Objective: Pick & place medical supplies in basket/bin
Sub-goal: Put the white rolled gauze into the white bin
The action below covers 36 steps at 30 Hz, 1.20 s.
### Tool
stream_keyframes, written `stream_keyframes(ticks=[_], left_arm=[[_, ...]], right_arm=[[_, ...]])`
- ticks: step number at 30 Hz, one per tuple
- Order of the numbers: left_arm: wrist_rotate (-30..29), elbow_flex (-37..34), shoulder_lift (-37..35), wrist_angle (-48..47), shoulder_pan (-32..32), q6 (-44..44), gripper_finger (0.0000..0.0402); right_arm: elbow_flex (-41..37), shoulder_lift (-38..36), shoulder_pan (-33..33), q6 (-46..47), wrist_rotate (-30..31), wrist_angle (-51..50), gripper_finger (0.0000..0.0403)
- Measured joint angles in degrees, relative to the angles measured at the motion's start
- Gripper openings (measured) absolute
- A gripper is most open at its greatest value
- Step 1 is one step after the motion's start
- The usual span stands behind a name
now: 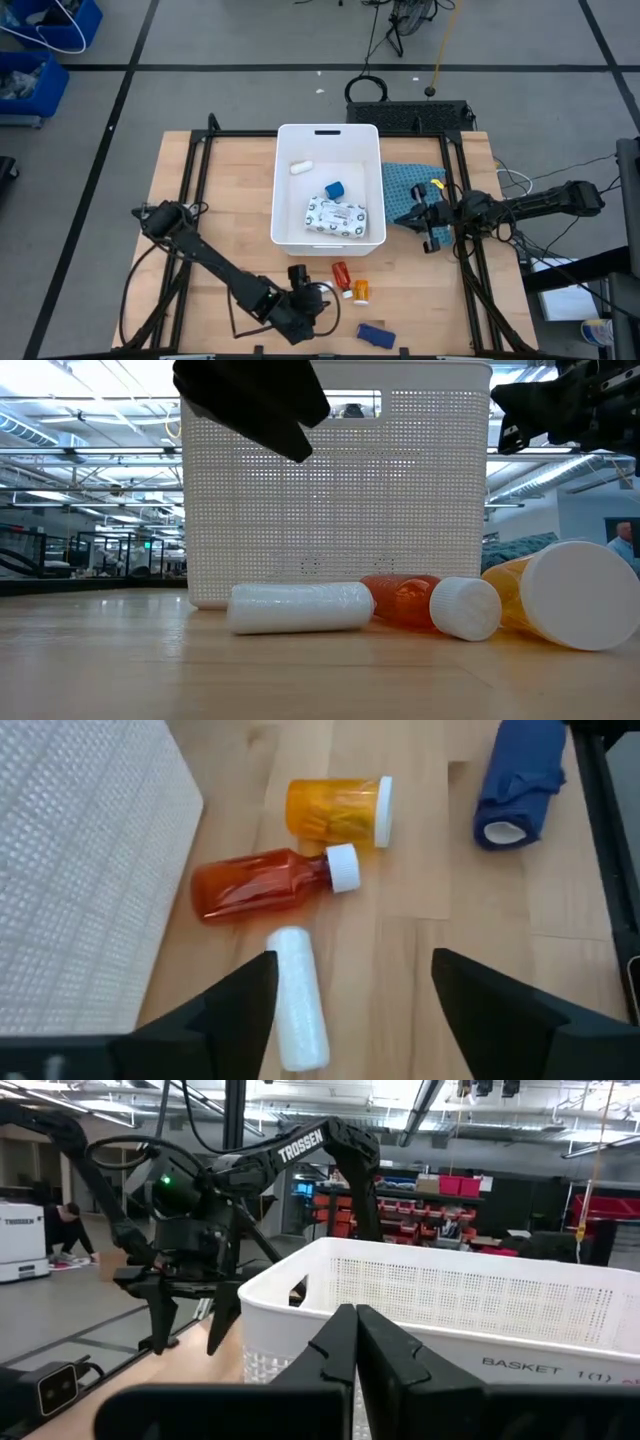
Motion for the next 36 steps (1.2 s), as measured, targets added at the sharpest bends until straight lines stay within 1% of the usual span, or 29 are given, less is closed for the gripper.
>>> stream_keyframes(ticks=[5, 8, 11, 13, 15, 19, 24, 29, 36], left_arm=[[-1.89, -1.39, -0.07, 0.39, -0.01, -1.48, 0.0298], [-2.15, -3.21, -0.11, 0.30, 0.15, -4.21, 0.0305], [-2.08, -6.71, -0.06, 1.85, 0.48, -6.80, 0.0305], [-2.17, -8.34, 0.00, 4.70, 0.50, -7.00, 0.0305], [-1.86, -8.86, -0.02, 6.93, 0.54, -6.15, 0.0306], [1.32, -9.76, -0.07, 8.01, 1.72, -5.58, 0.0306], [1.45, -11.63, -0.07, 10.66, 2.72, -4.97, 0.0306], [1.83, -15.15, -0.07, 17.09, 2.69, -6.12, 0.0306], [1.53, -17.62, -0.07, 18.91, 2.97, -6.55, 0.0306]], right_arm=[[0.00, 0.00, 0.00, -1.32, 0.00, -0.02, 0.0000], [0.00, 0.02, 0.00, -1.57, 0.00, -0.03, 0.0000], [0.00, 0.02, 0.00, -1.57, 0.00, -0.04, 0.0000], [0.00, 0.02, 0.00, -1.55, 0.00, -0.09, 0.0000], [0.00, 0.00, 0.00, -1.34, 0.00, -0.32, 0.0000], [0.00, 0.00, 0.00, -0.45, 0.00, -0.48, 0.0000], [0.00, 0.01, 0.00, -0.11, 0.00, -0.66, 0.0000], [0.00, 0.00, 0.00, -0.24, 0.00, -1.71, 0.0000], [0.00, 0.02, 0.00, -0.24, 0.00, -2.25, 0.0000]])
